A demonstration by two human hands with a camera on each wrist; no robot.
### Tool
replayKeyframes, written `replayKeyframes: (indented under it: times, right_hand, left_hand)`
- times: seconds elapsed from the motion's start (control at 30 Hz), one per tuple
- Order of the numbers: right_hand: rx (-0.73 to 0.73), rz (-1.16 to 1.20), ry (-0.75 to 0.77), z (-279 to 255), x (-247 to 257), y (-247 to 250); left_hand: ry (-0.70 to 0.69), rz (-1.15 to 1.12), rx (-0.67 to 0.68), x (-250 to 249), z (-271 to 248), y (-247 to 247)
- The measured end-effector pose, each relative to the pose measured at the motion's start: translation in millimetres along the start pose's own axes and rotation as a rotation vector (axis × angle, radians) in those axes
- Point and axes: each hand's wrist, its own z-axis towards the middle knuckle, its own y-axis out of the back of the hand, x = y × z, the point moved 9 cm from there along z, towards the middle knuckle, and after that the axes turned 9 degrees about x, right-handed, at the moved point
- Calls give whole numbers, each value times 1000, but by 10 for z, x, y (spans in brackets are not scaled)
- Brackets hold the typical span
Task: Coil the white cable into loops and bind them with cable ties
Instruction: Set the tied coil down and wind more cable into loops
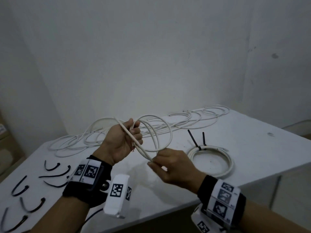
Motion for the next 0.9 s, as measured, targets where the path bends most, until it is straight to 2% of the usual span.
replayKeyframes:
  times: [0.13,0.23,0.3,0.4,0.43,0.47,0.53,0.57,0.6,0.63,0.73,0.77,0.9]
  right_hand:
    - [34,-198,21,21,54,-147]
    - [187,-333,-75,1,-123,-310]
    - [330,-295,-140,-1,-182,-426]
    - [562,-4,-313,-76,-296,-471]
    - [570,181,-410,-133,-355,-416]
    - [474,396,-503,-151,-430,-301]
    - [88,702,-674,-193,-731,5]
    - [-33,745,-733,-213,-867,91]
    - [-47,756,-789,-213,-951,97]
    - [11,804,-824,-180,-989,26]
    - [320,1069,-869,-63,-849,-356]
    - [356,1177,-865,-37,-787,-435]
    - [220,1583,-917,11,-649,-529]
  left_hand:
    - [-9,92,-87,-1,-35,51]
    - [-29,113,-139,-7,-77,91]
    - [-28,142,-168,24,-86,103]
    - [-7,241,-212,22,-105,162]
    - [-5,256,-214,0,-115,187]
    - [1,259,-208,-33,-125,206]
    - [34,255,-176,-67,-144,222]
    - [58,254,-150,-63,-144,208]
    - [81,251,-122,-47,-144,176]
    - [100,247,-94,-24,-139,132]
    - [141,233,-30,46,-122,-6]
    - [147,233,-21,64,-121,-34]
    - [134,281,-92,77,-154,58]
